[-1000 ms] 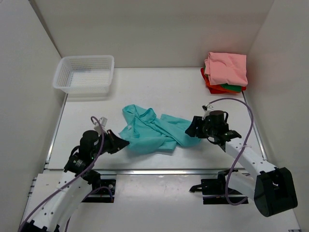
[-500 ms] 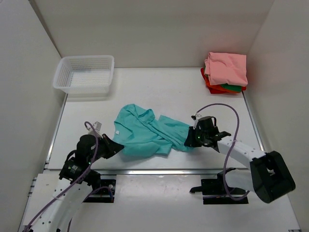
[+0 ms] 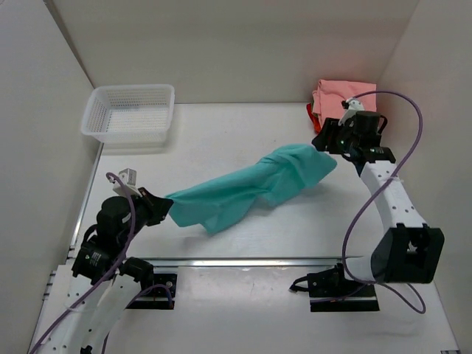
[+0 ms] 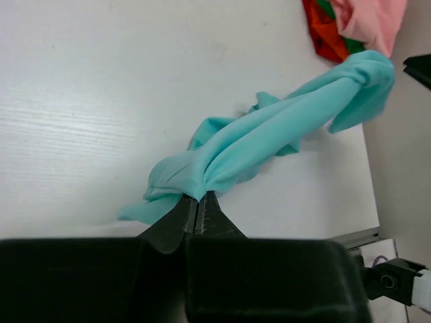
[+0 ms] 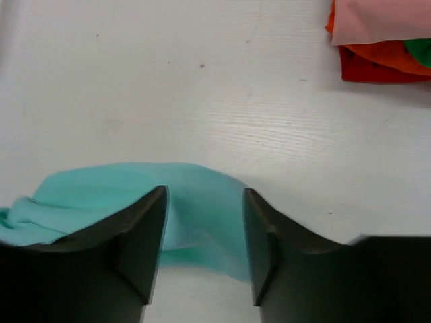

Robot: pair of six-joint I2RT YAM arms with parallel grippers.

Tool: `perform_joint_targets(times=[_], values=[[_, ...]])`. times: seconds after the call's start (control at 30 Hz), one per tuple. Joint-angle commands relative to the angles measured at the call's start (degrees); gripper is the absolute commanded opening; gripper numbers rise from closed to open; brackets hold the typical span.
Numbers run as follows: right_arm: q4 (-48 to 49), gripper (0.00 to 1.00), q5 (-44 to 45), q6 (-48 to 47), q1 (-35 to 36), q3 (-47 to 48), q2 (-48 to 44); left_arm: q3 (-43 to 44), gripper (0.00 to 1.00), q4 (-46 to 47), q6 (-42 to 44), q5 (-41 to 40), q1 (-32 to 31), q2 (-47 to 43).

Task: Fold and stack the t-shirts
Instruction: Flatten out the tshirt

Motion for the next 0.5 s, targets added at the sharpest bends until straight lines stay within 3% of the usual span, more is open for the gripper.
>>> perform_joint_targets(times=[0.0, 0.03, 0.07, 0.2, 0.23, 0.27, 0.3, 0.33, 0.47], values=[[-0.61, 0.55, 2.06, -0.47, -1.44, 2.63, 5.23, -3.8, 0.0, 0.91, -0.47, 1.83, 0.89, -0.17], [-0.34, 0.67, 4.59, -0.28, -1.27, 2.46, 4.89, -5.12, 0.0, 1.08, -0.48, 1.92, 0.89, -0.61], [0.01, 0.69, 6.36, -0.62, -0.83, 1.94, 4.45, -5.39, 0.0, 1.0, -0.56, 2.8, 0.98, -0.79], [0.8, 0.61, 8.66, 3.4, 4.44, -7.35, -0.9, -8.11, 0.0, 0.64, -0.83, 1.93, 0.89, -1.93], [0.98, 0.55, 9.44, 4.11, 6.54, -11.82, -2.48, -8.9, 0.0, 1.08, -0.83, 2.1, 0.8, -2.29], [2.46, 0.32, 8.49, 9.08, 10.56, -17.78, -4.67, -9.52, 0.0, 1.43, -1.09, 2.45, 0.89, -2.46], [4.3, 0.26, 7.18, 11.57, 12.43, -22.11, -6.26, -9.79, 0.0, 1.43, -0.92, 2.63, 0.98, -2.29], [6.23, 0.26, 6.56, 14.03, 14.54, -26.15, -7.41, -10.22, 0.0, 1.43, -0.74, 2.89, 1.32, -2.2], [14.22, 0.43, 4.11, 20.72, 19.91, -36.63, -8.74, -11.37, 0.0, 1.87, -0.65, 2.63, 1.15, -2.55]])
